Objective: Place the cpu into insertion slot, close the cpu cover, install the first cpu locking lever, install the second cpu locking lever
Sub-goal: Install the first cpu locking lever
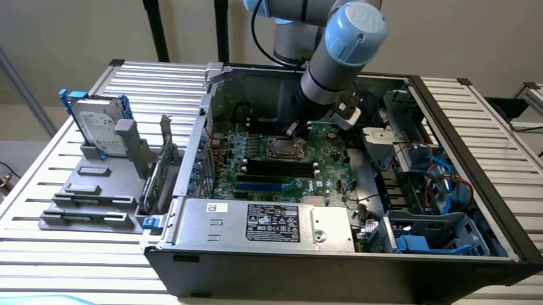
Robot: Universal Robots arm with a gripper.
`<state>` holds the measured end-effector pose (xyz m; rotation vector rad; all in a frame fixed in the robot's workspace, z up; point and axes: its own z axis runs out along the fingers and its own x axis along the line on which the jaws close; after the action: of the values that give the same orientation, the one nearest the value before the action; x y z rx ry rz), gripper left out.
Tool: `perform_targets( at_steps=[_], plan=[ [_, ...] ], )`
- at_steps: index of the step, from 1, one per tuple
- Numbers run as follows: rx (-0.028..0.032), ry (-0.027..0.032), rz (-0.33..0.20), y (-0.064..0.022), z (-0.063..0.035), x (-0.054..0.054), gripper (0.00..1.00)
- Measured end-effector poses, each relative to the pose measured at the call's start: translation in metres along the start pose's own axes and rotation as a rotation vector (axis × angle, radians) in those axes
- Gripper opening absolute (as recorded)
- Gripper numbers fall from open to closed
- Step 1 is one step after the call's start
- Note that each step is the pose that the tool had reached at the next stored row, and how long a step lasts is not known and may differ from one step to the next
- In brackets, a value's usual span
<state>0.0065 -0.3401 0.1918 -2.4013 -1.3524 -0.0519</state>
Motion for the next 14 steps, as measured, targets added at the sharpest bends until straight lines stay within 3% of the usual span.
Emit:
perform_targets(
  at_steps=[14],
  plan=[
    [0.0226, 0.0335, -0.008, 0.0051, -0.0003, -0.0064, 0.11]
  ],
)
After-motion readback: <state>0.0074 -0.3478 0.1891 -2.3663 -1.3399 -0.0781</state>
